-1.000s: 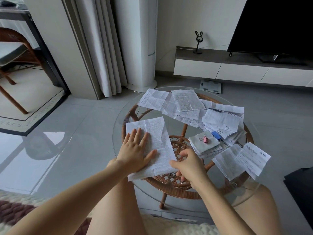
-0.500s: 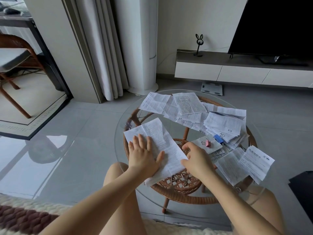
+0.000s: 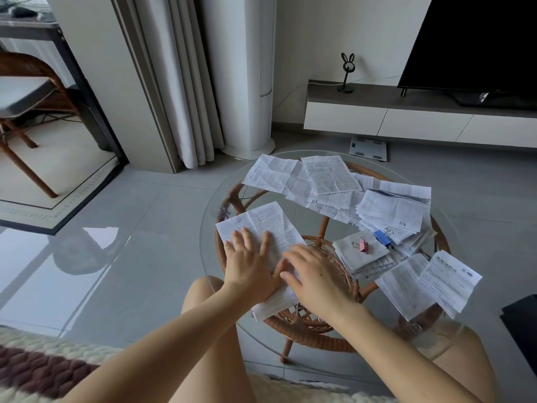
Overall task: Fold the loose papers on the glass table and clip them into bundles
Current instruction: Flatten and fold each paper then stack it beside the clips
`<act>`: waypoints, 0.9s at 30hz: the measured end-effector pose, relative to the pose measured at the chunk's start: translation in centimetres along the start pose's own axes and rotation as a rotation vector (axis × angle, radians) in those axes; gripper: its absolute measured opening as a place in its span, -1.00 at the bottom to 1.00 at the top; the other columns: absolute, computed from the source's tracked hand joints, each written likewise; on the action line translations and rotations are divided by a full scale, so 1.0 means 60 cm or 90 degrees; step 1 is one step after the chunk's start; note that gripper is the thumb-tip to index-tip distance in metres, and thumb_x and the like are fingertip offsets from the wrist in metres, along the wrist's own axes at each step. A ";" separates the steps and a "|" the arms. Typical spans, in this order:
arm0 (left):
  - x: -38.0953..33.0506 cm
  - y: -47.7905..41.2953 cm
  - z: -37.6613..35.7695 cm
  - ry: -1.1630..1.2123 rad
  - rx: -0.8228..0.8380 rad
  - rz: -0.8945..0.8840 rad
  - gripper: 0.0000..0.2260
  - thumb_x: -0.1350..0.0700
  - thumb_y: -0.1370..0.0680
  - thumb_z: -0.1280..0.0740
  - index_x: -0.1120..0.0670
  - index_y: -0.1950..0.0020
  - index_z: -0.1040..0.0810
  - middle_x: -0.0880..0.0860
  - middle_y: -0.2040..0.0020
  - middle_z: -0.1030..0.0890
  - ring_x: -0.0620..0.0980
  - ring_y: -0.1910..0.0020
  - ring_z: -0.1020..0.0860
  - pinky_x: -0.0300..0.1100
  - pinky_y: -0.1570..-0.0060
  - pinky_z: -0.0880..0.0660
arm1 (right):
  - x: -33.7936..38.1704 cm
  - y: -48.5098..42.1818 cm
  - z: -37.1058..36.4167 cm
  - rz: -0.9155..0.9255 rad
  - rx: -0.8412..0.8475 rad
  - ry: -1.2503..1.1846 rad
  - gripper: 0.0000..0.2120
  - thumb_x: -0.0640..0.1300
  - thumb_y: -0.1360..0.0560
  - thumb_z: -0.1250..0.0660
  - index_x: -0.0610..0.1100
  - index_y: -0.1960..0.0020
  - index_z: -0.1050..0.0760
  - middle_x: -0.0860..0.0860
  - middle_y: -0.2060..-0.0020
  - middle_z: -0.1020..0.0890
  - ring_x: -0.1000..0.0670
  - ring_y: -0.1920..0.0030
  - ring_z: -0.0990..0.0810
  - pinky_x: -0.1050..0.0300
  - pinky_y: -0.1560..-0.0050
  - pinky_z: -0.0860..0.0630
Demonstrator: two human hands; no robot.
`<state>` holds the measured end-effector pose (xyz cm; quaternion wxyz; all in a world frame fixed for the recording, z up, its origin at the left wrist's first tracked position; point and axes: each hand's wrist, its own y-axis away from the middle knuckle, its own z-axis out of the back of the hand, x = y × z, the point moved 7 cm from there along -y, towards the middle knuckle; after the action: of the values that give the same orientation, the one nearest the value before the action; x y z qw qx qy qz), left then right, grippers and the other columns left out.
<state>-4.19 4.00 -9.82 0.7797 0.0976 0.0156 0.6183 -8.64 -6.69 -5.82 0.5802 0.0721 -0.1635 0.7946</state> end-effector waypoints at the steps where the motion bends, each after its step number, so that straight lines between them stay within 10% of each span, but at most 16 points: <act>1: 0.001 0.000 0.001 0.003 -0.004 0.002 -0.32 -0.32 -0.55 0.21 0.02 -0.56 0.23 0.35 -0.52 0.11 0.34 -0.50 0.09 0.19 -0.46 0.06 | -0.004 0.002 -0.015 0.003 0.037 -0.006 -0.61 -0.01 -0.57 -0.22 -0.17 -0.32 -0.44 -0.10 -0.32 -0.47 -0.10 -0.38 -0.37 0.10 -0.40 -0.21; 3: 0.004 -0.001 0.000 0.019 -0.014 0.007 -0.32 -0.33 -0.56 0.19 0.01 -0.56 0.20 0.34 -0.52 0.10 0.33 -0.50 0.08 0.18 -0.46 0.07 | -0.011 0.009 -0.037 0.003 0.073 -0.006 -0.41 0.18 -0.58 0.07 -0.14 -0.48 -0.25 -0.05 -0.46 -0.29 -0.01 -0.49 -0.17 0.17 -0.46 0.11; 6: 0.006 -0.002 -0.002 0.038 -0.025 0.003 -0.31 -0.36 -0.54 0.18 -0.02 -0.57 0.17 0.31 -0.54 0.08 0.29 -0.52 0.07 0.15 -0.47 0.07 | -0.025 0.021 -0.062 0.010 0.094 0.025 -0.26 0.27 -0.57 0.32 -0.17 -0.48 -0.23 -0.06 -0.45 -0.31 -0.01 -0.48 -0.20 -0.05 -0.46 0.05; 9: 0.015 -0.004 0.000 0.062 -0.048 -0.017 -0.33 -0.37 -0.53 0.16 -0.09 -0.56 0.13 0.25 -0.55 0.06 0.23 -0.53 0.08 0.09 -0.48 0.09 | -0.032 0.024 -0.068 -0.003 0.141 0.061 -0.29 0.23 -0.59 0.29 -0.20 -0.46 -0.24 -0.08 -0.43 -0.32 -0.03 -0.46 -0.23 -0.12 -0.43 -0.07; 15: 0.048 -0.021 -0.009 0.039 -0.070 -0.091 -0.22 -0.43 -0.34 0.47 -0.22 -0.53 0.19 0.19 -0.56 0.08 0.17 -0.54 0.10 0.08 -0.48 0.14 | -0.025 0.026 -0.049 0.051 0.196 0.068 -0.19 0.41 -0.39 0.33 0.02 -0.53 0.15 0.07 -0.49 0.22 0.11 -0.48 0.32 0.27 -0.34 0.47; 27: 0.066 -0.044 -0.005 0.037 -0.047 -0.138 -0.28 -0.46 -0.28 0.46 -0.26 -0.42 0.35 0.15 -0.56 0.16 0.10 -0.54 0.19 0.10 -0.46 0.18 | -0.010 0.028 -0.039 0.078 0.290 0.122 -0.25 0.46 -0.35 0.18 0.19 -0.41 0.37 0.02 -0.47 0.37 0.11 -0.38 0.49 0.41 -0.03 0.65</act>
<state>-0.78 7.29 -10.21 0.8441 0.0488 0.0258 0.5333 -9.84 -6.90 -8.50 0.5125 0.1158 0.0715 0.8478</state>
